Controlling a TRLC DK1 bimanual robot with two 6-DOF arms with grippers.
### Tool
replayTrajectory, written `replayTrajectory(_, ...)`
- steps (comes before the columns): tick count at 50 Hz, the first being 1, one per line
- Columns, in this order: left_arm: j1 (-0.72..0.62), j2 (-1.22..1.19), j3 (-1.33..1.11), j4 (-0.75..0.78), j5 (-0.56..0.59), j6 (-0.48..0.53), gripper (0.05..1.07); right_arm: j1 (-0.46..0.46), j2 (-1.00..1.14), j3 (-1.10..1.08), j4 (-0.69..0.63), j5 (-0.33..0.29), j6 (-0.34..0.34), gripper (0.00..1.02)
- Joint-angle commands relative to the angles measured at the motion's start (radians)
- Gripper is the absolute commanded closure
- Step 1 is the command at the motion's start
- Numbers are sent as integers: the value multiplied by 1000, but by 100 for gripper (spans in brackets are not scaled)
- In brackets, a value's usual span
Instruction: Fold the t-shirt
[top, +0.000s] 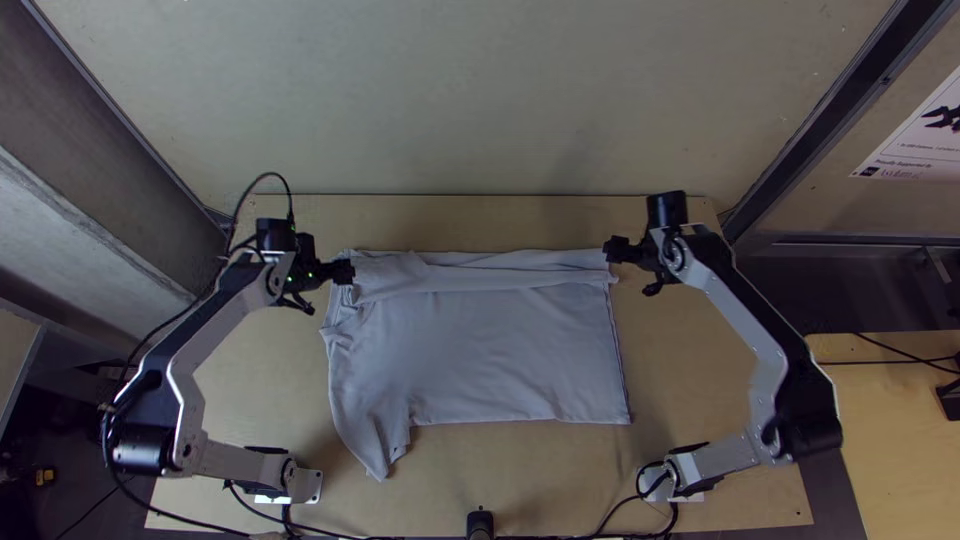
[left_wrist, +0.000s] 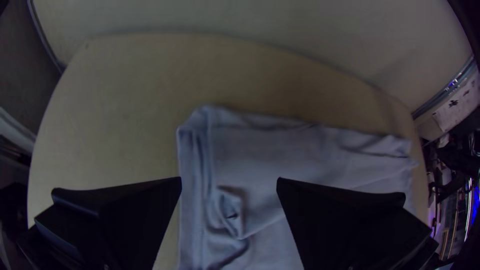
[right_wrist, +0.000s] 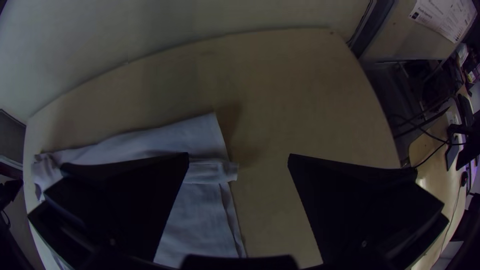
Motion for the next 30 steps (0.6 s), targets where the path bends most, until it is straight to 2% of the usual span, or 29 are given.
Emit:
replayTrajectory(1, -5, -78, 66, -64, 19, 20, 10, -13, -90, -34, -50, 13, -11, 5)
replayTrajectory(19, -87, -291, 141, -395, 39, 100, 10, -70, -417, -122, -201, 10, -11, 4)
replayTrajectory(24, -122, -356, 121, -499, 30, 97, 10, -73, -503, -152, -242, 5, -8, 4)
replayTrajectory(30, -128, -443, 60, -579, 30, 47, 10, -67, -549, -175, -327, -1, -1, 4)
